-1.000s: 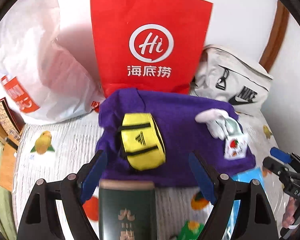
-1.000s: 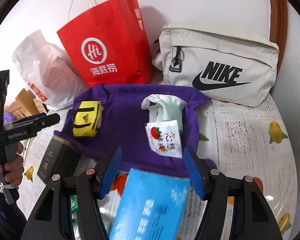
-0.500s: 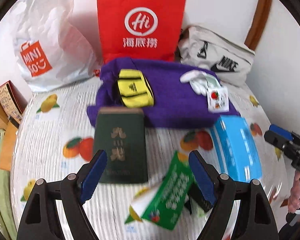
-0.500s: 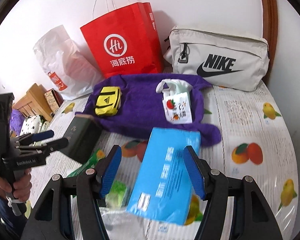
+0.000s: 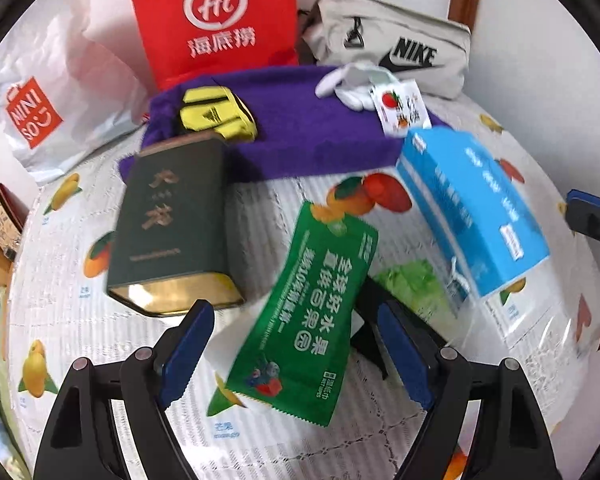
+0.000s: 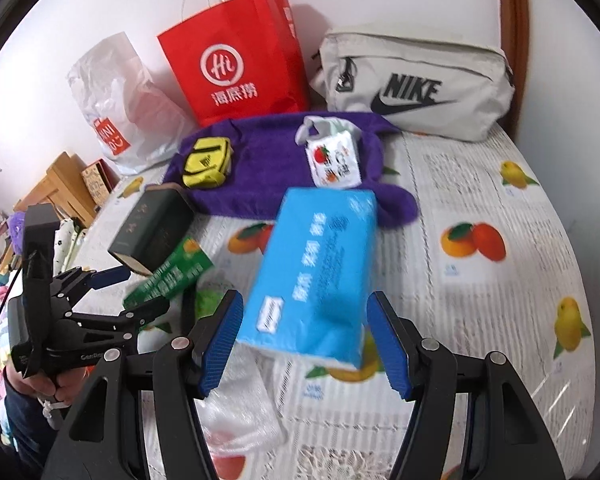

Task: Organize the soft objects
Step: 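Close the left tool on the green snack packet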

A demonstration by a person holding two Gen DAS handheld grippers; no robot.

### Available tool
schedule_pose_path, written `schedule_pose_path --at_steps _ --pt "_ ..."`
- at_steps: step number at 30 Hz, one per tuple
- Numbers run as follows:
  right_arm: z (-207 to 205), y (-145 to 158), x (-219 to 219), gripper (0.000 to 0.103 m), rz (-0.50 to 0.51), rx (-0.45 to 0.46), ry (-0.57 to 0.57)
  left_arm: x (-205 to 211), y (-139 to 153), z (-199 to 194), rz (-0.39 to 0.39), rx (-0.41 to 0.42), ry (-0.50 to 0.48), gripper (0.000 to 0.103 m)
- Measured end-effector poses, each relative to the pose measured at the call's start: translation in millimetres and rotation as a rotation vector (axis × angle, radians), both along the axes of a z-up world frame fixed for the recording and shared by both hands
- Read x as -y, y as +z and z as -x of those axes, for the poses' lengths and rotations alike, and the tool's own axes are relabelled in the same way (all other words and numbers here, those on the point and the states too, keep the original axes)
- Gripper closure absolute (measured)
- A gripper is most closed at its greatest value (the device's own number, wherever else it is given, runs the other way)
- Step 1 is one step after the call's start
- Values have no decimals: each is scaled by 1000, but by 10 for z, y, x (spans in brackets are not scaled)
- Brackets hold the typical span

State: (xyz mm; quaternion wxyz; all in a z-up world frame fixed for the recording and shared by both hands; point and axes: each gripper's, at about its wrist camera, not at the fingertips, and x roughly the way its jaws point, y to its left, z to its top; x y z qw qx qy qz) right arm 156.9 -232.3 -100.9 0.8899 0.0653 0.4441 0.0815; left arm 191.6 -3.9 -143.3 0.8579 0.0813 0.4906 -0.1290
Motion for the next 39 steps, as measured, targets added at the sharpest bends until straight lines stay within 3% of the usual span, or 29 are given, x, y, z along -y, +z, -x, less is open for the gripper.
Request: schedule_pose_path --at_steps 4,11,25,32,39 --pt "54 -100 17 39 0 -22 -1 21 -108 -39 -24 -8 1 21" --pt "93 -184 -38 39 -6 -39 17 36 -50 -8 -33 18 -17 33" --pt "88 -285 -25 39 -43 -55 34 200 -24 -32 -105 2 -69 27" --pt "88 -309 21 39 -53 -60 30 180 -68 -79 -96 -50 -63 28" --pt "54 -363 22 39 -61 -75 28 87 17 18 -63 -44 -63 28"
